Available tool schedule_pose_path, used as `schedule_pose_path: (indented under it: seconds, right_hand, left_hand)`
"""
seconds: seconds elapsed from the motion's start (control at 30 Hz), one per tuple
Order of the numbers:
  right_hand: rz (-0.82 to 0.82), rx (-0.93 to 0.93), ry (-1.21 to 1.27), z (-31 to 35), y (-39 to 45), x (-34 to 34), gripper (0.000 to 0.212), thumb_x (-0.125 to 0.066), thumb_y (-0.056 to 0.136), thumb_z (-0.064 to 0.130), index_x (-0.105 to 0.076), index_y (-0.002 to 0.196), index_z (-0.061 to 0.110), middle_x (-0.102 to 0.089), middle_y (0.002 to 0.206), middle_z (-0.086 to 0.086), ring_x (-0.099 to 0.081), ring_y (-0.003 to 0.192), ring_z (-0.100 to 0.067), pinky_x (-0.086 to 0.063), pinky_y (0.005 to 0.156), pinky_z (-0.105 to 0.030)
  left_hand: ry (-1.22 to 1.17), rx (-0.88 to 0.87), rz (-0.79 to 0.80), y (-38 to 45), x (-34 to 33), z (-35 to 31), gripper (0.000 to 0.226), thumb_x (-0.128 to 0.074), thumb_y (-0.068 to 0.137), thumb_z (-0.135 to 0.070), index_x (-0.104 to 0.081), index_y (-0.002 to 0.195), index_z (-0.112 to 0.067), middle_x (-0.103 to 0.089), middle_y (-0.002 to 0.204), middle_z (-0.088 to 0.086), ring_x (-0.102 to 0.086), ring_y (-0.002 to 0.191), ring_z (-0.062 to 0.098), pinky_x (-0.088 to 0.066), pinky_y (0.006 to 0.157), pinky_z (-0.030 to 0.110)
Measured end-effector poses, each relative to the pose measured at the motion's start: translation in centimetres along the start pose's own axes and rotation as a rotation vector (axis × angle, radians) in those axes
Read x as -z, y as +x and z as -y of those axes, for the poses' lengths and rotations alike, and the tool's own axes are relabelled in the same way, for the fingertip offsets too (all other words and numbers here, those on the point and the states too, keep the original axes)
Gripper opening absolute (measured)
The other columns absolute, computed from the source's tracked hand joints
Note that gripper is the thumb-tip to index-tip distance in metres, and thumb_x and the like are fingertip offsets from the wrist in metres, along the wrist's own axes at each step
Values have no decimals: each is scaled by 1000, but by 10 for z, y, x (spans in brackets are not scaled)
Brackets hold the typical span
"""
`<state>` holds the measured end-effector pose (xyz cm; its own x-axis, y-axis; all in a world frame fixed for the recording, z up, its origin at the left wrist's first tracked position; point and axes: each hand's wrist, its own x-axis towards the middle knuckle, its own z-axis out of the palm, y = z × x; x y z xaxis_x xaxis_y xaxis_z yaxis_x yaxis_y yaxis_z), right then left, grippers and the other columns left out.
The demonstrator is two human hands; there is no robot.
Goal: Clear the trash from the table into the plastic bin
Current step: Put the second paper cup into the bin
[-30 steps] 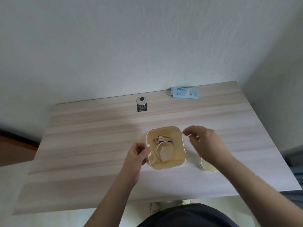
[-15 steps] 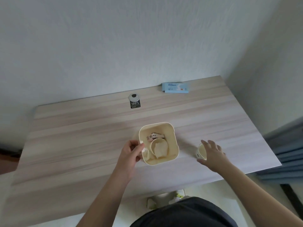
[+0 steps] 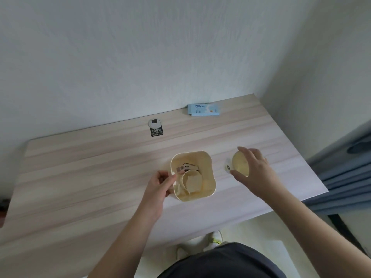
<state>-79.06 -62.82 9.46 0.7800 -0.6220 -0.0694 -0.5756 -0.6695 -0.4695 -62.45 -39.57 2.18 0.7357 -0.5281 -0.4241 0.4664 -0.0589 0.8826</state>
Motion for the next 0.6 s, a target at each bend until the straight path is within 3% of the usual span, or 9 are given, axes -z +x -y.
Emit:
schedule_pose_path:
  seconds: [0.13, 0.37, 0.5, 0.6]
  right_hand:
    - [-92, 133, 50, 32, -13, 28, 72, -73, 79, 40, -38, 140, 27, -44, 135, -1, -50, 115, -24, -44, 89, -35]
    - [34, 241, 79, 69, -24, 5, 74, -75, 75, 44, -41, 139, 28, -40, 132, 3, -54, 107, -18, -49, 87, -32]
    - [76, 327, -85, 79, -23, -17, 74, -71, 75, 51, -42, 138, 26, -45, 133, 4, -42, 123, -18, -30, 106, -32]
    - [128, 355, -116, 86, -23, -30, 73, -72, 74, 51, -43, 136, 26, -46, 135, 6, -36, 127, -19, -28, 107, -32]
  left_hand:
    - [-20, 3, -18, -2, 1, -1, 17, -69, 85, -14, -59, 96, -7, -59, 86, 14, -55, 74, 25, -41, 64, 36]
    - [-63, -8, -32, -10, 2, -6, 17, -71, 83, -13, -59, 94, -8, -58, 85, 12, -53, 75, 25, -38, 65, 38]
    - [-46, -21, -25, -13, 11, -8, 15, -71, 85, -16, -60, 93, -9, -62, 77, 5, -57, 70, 21, -43, 64, 36]
    - [-42, -31, -22, -15, 16, -11, 15, -70, 85, -17, -60, 93, -9, -65, 74, 1, -62, 66, 16, -46, 60, 31]
